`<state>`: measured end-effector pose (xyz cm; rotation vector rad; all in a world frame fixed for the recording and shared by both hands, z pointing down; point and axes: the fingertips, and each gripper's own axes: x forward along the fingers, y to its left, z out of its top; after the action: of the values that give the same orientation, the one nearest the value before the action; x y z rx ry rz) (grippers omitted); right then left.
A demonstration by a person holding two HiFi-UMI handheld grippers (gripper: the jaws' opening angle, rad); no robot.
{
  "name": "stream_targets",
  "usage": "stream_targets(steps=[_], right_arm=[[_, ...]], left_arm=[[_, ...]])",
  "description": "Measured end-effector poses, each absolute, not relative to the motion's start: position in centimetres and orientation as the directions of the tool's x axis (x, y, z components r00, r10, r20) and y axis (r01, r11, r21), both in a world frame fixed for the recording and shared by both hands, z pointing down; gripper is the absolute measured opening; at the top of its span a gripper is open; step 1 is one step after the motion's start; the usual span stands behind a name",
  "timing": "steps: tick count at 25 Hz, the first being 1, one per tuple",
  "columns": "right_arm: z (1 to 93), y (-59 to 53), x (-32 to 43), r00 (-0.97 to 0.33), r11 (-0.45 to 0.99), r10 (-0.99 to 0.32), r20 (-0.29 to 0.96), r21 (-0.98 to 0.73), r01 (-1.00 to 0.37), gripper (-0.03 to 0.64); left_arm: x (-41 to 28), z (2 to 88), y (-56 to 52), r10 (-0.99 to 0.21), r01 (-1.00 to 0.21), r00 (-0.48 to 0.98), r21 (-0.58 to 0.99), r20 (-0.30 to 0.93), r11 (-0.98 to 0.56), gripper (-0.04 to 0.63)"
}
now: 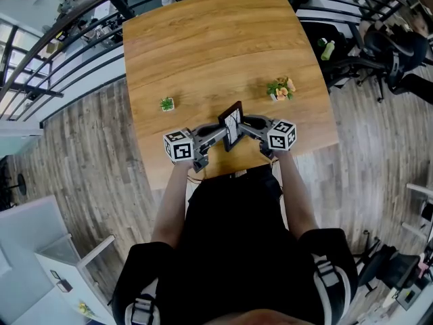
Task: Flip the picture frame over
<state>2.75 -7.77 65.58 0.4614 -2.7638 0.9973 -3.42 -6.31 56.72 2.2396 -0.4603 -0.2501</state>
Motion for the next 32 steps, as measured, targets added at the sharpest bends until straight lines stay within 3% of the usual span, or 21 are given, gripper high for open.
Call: stream_targets(steps=[11, 18, 32], right_arm=[[65.6, -7.3, 3.5, -0.946, 0.679, -0.241, 0.217, -0.659, -0.325, 0.086], [65.6, -7.8, 4.3, -0.929, 0.656, -0.308, 0.205, -0.662, -0.363, 0.083], [67.3, -7.3, 5.0, -0.860, 0.622, -0.394, 0.326, -0.594, -0.510, 0.081]], left_arm=[[-4.1, 56.7, -6.2, -0.417, -0.228, 0.907, 0.770, -0.054, -0.596, 0.080], [-4.3, 58.0, -6.5, -0.438, -0.269, 0.899, 0.774, -0.012, -0.573, 0.080], [-4.3, 61.2, -7.1, -0.464, -0.360, 0.879, 0.791, 0.110, -0.494, 0.077]])
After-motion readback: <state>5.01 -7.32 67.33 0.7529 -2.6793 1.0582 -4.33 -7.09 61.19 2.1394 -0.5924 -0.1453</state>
